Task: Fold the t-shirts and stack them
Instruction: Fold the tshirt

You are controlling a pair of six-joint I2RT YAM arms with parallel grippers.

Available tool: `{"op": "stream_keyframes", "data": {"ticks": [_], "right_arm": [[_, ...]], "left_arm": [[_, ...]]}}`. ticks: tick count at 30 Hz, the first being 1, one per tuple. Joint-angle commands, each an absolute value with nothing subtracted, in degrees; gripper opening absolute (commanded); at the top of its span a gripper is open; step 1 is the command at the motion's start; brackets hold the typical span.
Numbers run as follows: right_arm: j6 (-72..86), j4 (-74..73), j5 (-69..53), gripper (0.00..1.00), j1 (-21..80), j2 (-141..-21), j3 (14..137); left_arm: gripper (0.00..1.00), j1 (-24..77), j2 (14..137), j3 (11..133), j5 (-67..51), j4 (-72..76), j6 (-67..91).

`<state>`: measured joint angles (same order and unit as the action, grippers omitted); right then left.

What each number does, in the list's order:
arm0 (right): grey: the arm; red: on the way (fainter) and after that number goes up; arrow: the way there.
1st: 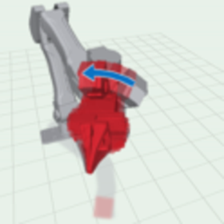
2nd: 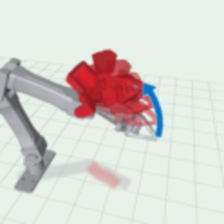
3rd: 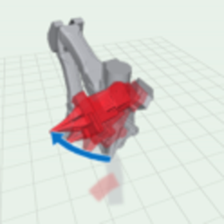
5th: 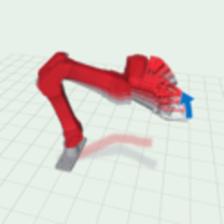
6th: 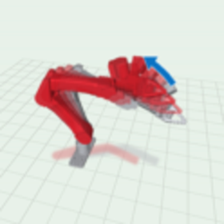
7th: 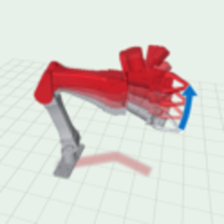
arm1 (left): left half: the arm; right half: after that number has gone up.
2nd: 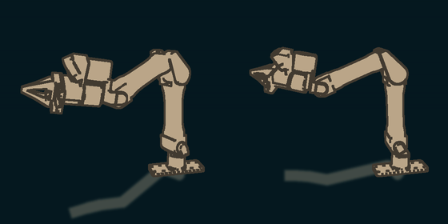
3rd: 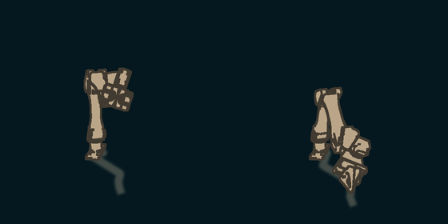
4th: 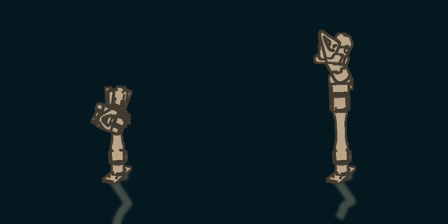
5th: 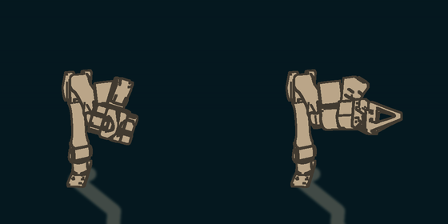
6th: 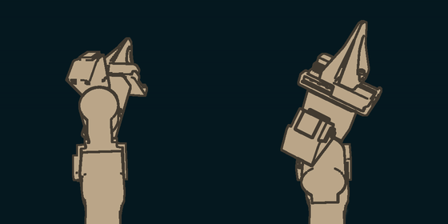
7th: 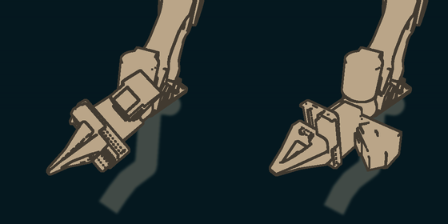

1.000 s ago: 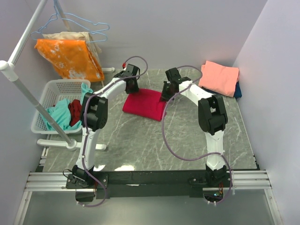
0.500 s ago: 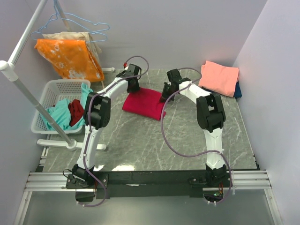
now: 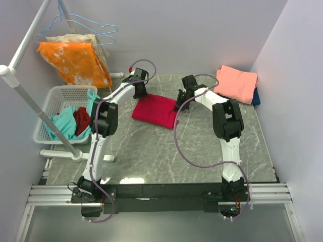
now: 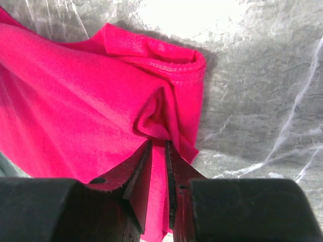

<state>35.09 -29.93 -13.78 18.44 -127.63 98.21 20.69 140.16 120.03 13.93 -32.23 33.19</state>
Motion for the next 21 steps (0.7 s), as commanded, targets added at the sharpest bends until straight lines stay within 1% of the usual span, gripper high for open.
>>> {"op": "stream_keyframes", "data": {"ticks": [1,7,11,18,21], "right_arm": [[34.54,-33.39,-11.43,0.23,17.4,-128.67,97.56],[33.66,-34.19,-11.25,0.22,17.4,-127.71,96.68],[33.66,-33.13,-11.95,0.22,17.32,-125.95,95.54],[32.78,-34.36,-11.34,0.23,17.4,-122.52,97.03],[32.87,-33.67,-11.08,0.23,17.4,-119.37,95.11]], "left_arm": [[0.41,19.43,142.2,123.48,16.79,-32.78,32.69],[0.42,18.46,144.05,125.24,16.79,-33.4,32.61],[0.43,17.67,141.86,123.93,16.96,-32.96,32.78],[0.5,16.26,130.72,117.78,15.65,-30.15,31.29],[0.55,16.26,126.32,114.97,14.33,-30.58,30.67]]}}
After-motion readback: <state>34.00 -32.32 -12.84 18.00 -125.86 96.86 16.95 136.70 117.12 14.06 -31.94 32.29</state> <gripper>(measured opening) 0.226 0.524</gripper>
